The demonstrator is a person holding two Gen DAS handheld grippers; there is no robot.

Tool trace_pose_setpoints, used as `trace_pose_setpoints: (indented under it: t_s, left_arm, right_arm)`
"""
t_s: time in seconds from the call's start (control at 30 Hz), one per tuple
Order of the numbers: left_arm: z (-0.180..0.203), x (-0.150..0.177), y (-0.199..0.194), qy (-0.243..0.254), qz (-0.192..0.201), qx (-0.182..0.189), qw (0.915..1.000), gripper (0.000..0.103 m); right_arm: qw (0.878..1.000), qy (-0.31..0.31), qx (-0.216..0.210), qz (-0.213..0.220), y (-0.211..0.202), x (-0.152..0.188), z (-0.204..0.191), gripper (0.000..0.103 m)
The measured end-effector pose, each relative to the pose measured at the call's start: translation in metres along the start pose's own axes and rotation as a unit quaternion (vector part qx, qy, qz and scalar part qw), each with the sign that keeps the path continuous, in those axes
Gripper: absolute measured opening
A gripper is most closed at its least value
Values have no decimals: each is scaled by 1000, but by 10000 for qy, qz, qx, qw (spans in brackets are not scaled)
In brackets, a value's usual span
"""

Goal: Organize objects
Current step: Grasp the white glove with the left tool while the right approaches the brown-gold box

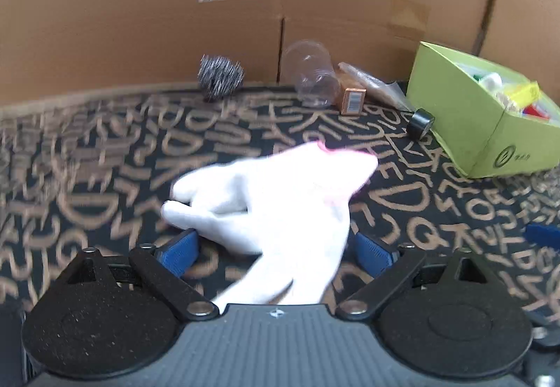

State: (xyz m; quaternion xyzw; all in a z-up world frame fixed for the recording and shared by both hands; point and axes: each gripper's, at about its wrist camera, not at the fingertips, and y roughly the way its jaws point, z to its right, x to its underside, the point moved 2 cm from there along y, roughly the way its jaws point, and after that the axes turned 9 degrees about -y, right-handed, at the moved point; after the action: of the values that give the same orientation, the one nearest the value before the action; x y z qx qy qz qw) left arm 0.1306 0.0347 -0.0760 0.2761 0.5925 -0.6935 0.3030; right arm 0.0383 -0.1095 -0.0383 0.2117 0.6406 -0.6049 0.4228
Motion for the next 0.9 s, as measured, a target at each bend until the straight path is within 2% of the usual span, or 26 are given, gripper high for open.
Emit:
trace_pose_setpoints:
  t_s: [0.03,0.07,0.1,0.13,0.17,0.27,0.33,0.53,0.57,0.6,0.7,0.9]
  left_arm:
    - [2,1,0,170,118,-69,9998,68]
    - [3,2,-3,245,177,39,9995,55]
    - [0,1,-7,186,132,260,9994,31]
    - [-3,0,-10,94,59,395,9992,16]
    - [-6,-1,-15,33,37,487,9988,13]
    - [-16,0,-28,-146,169,430,9988,12]
    - [-27,-3,-38,-256,289,364,9986,12]
    - [-44,-7,-44,-406,340,245,9983,12]
    - [-46,-6,-43,-428,301,291,9982,12]
    - [-48,-5,-43,-463,260,347,9980,12]
    - [-52,-2,-43,-536,229,446,9973,12]
    - [-57,-7,-36,-614,156,520,9966,12]
  right_arm:
    - [10000,7,5,4,1,-1,0,103]
    - [10000,23,-8,33,3,-2,0,103]
    - [9999,69,-16,88,5,-4,1,103]
    - [9997,162,-31,154,9,-6,3,103]
    - [9994,287,-32,174,14,-9,5,103]
    - [9971,718,-30,251,32,-22,11,103]
    - [9971,693,40,304,44,-33,10,97]
    - [9988,154,208,424,87,-77,-3,75]
    - [9988,65,257,406,96,-84,-3,66]
    - [9988,-8,353,326,108,-89,-2,57]
    - [9982,-79,594,18,143,-100,8,47]
    - [9981,15,607,-95,176,-108,25,46]
